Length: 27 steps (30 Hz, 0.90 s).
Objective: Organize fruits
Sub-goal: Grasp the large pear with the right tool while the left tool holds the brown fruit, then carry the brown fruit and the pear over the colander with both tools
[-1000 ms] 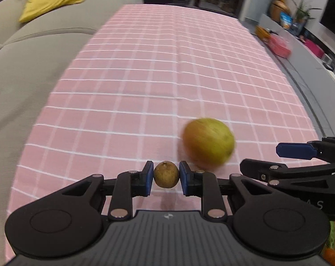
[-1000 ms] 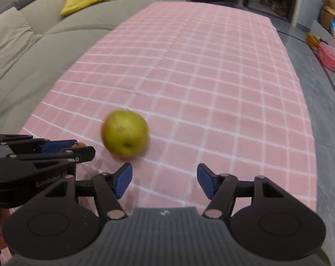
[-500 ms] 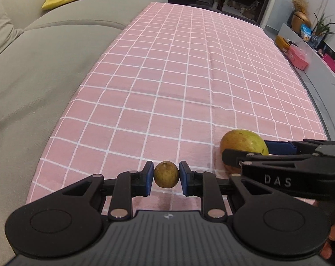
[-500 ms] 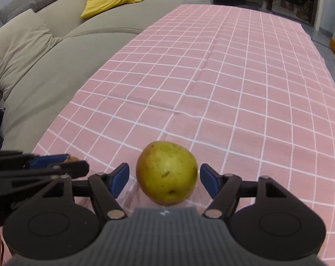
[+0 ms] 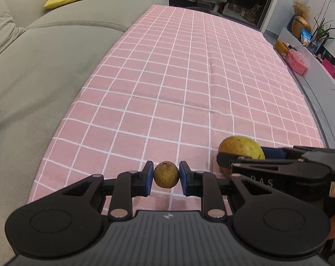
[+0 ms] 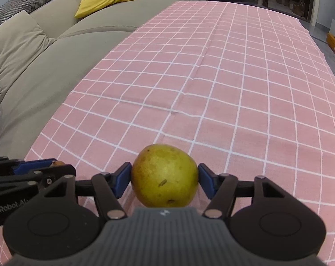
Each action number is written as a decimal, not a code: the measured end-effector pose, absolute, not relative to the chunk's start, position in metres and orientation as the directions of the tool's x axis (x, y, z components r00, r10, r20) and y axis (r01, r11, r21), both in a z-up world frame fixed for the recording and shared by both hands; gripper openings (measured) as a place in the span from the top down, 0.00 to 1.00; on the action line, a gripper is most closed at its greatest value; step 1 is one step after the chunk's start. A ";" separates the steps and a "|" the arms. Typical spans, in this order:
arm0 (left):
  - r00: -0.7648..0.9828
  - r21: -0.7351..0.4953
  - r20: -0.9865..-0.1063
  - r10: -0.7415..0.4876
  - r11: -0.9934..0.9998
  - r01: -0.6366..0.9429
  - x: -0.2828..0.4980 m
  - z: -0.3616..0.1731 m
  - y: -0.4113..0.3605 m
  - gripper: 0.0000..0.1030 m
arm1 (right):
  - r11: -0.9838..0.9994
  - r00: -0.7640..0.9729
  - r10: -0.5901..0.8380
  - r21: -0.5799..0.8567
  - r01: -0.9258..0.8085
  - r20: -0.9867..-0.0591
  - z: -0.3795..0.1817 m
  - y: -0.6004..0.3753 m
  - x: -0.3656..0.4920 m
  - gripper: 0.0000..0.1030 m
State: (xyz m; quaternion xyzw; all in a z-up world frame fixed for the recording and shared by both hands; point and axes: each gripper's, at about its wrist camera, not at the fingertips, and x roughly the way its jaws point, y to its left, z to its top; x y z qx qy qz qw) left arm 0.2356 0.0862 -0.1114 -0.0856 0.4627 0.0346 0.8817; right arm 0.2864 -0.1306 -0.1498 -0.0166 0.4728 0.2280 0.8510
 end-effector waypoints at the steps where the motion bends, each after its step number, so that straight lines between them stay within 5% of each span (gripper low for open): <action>1: 0.573 -0.120 -0.819 -0.019 0.983 -0.139 0.235 -0.109 0.086 0.73 | 0.894 0.453 0.378 0.190 -0.406 -0.808 -0.147 -0.131 0.284 0.40; 13: 0.626 -0.138 -0.775 -0.081 0.989 -0.043 0.213 -0.059 0.056 0.74 | 0.896 0.535 0.384 0.162 -0.414 -0.753 -0.082 -0.163 0.228 0.40; 27: 0.588 -0.248 -0.726 -0.356 0.933 0.259 0.169 -0.025 -0.037 0.73 | 0.939 0.625 0.309 0.124 -0.322 -0.717 -0.030 -0.287 0.115 0.40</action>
